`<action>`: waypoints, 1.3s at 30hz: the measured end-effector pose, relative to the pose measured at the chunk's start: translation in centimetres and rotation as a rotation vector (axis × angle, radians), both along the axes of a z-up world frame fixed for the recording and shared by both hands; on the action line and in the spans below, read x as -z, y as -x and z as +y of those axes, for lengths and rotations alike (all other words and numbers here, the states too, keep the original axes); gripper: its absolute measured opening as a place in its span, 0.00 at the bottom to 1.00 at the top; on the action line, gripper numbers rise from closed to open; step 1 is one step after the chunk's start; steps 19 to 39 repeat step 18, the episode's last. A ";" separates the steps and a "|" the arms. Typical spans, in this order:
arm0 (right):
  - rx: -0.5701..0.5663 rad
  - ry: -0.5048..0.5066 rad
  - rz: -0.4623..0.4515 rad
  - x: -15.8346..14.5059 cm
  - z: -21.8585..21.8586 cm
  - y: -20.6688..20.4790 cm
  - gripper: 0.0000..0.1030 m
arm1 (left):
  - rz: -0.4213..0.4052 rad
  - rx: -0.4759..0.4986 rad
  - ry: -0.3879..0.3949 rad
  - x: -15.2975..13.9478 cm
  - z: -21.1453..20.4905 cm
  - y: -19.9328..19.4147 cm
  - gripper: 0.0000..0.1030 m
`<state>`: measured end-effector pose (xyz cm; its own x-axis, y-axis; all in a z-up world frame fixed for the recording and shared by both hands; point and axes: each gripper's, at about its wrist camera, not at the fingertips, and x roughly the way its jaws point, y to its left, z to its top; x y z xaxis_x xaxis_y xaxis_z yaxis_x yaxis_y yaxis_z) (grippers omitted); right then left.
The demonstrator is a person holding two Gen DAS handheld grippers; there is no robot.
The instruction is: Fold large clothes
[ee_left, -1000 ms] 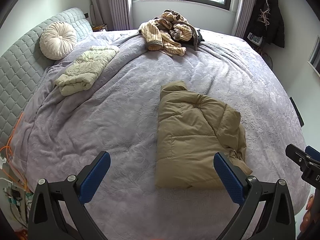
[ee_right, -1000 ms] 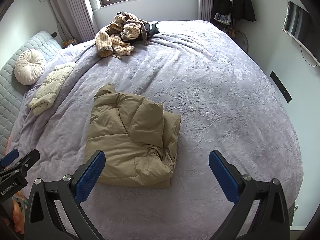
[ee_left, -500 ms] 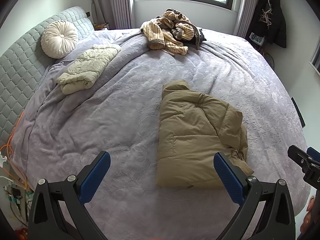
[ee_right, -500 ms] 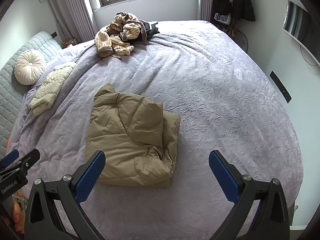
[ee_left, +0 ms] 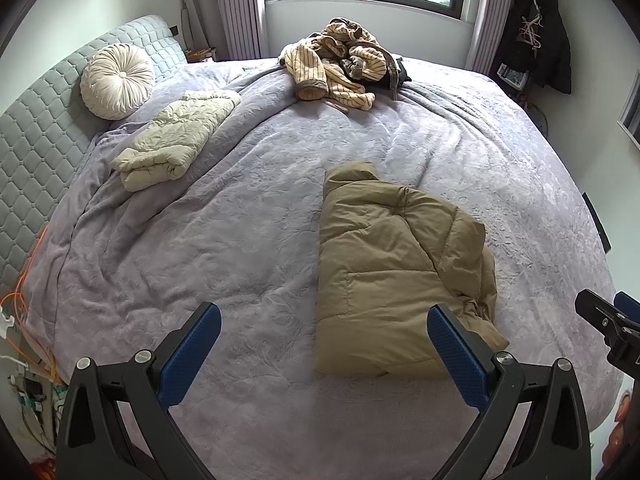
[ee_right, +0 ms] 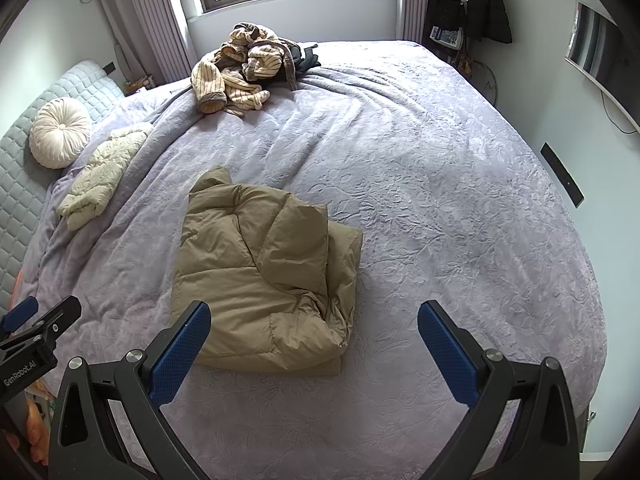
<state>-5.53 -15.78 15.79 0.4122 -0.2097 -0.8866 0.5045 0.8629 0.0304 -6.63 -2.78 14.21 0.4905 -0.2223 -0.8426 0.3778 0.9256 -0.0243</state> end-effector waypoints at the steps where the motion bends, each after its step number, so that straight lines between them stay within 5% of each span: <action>1: -0.001 -0.001 0.000 0.0 0.0 0.0 1.00 | 0.000 -0.001 0.000 0.0 -0.1 0.0 1.00; 39: 0.005 -0.002 0.000 0.1 0.2 0.1 1.00 | 0.002 0.026 0.015 -0.2 -0.6 0.0 1.00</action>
